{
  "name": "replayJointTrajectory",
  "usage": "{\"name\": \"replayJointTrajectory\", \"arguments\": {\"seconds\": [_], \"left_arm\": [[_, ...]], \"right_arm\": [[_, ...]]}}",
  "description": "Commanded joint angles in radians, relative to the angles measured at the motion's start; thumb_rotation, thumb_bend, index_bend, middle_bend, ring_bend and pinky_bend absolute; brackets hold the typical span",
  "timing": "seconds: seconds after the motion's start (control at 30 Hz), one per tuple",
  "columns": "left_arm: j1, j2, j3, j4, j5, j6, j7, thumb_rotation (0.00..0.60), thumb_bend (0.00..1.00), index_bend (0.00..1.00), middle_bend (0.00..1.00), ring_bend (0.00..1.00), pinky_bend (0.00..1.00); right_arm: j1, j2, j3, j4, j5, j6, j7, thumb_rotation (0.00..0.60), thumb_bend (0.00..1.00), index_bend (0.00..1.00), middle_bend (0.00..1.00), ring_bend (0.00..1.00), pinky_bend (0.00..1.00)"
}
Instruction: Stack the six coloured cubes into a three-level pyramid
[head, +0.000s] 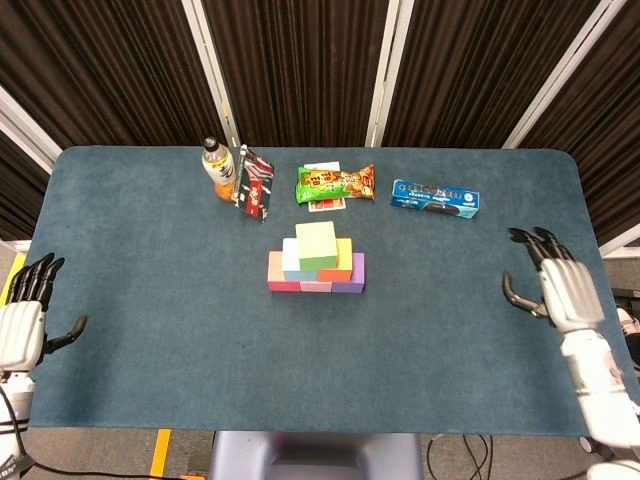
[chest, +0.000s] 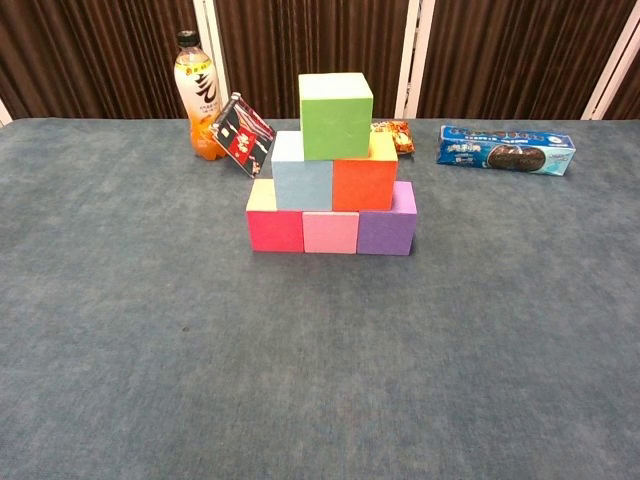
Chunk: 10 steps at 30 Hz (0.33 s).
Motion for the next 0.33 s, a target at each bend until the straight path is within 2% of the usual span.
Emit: {"name": "replayJointTrajectory", "arguments": {"seconds": [0.03,0.13,0.33], "left_arm": [[0.027,-0.002,0.016,-0.011,0.017,0.037,0.028,0.6,0.3,0.03,0.0,0.0,0.06],[0.055,-0.011,0.029,-0.02,0.033,0.074,0.048,0.6,0.3,0.03,0.0,0.0,0.06],[0.084,-0.016,0.048,-0.038,0.058,0.103,0.071,0.6,0.3,0.03,0.0,0.0,0.06]], "right_arm": [[-0.082,-0.054,-0.023,0.057,-0.079,0.076,0.035,0.391,0.57,0.1,0.17,0.02,0.11],[-0.146,-0.095,-0.027,0.102,-0.134,0.134,0.073,0.392,0.56,0.08,0.15,0.01,0.08],[-0.217,-0.139,-0.03,0.171,-0.203,0.174,0.115,0.394,0.56,0.07,0.15,0.0,0.06]]}}
